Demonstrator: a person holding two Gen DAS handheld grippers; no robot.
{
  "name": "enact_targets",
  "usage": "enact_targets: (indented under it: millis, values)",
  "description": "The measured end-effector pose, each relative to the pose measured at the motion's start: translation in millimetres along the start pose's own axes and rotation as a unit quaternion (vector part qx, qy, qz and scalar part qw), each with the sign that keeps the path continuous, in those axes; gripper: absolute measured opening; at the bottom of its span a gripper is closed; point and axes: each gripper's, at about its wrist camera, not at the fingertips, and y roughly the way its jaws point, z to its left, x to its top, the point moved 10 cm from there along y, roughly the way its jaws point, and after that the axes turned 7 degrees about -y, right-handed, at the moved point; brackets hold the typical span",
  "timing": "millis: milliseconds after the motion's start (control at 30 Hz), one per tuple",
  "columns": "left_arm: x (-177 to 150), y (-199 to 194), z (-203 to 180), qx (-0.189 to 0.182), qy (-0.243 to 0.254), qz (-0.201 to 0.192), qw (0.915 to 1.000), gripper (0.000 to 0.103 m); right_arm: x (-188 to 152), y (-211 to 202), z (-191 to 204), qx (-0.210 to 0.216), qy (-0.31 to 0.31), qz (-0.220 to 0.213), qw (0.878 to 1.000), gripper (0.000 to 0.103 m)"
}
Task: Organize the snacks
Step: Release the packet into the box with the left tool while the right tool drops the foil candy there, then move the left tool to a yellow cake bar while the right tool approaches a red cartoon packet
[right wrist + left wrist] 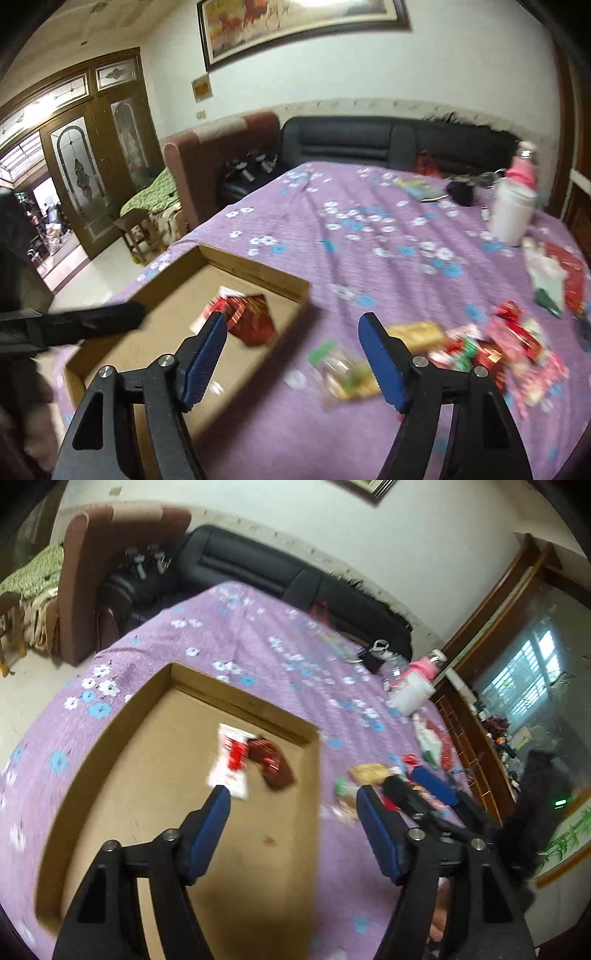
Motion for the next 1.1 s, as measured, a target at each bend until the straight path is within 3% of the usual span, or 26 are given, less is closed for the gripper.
enact_targets:
  millis: [133,233,333,500,667,833,1100]
  values:
    - [-32,-16,-34,-0.012,0.018,-0.014,0.9997,0.071,-24,-33,-27,-0.027,0.001,-0.017,0.999,0.079]
    - [-55,-10,-54,-0.013,0.033,-0.004,0.9993,0.071,-40,-59,-55,-0.077,-0.005,-0.035,0.996,0.089]
    - [-84,5,-72,-0.01,0.051,0.019,0.9985,0.071,-55,-83,-85,-0.108,0.014,-0.051,0.993,0.092]
    - [-123,22,-99,-0.013,0.082,0.059,0.9948,0.071,-84,-99,-129,-0.12,0.056,-0.027,0.991,0.092]
    - [-134,21,-107,0.002,0.105,0.057,0.9928,0.071,-95,-101,-148,-0.13,0.066,-0.015,0.989,0.092]
    - [-135,25,-106,0.009,0.096,0.062,0.9934,0.071,-88,-100,-159,-0.136,0.073,-0.015,0.988,0.092]
    - [-139,35,-99,0.017,0.086,0.073,0.9934,0.071,-71,-87,-202,-0.198,0.095,-0.041,0.975,0.092]
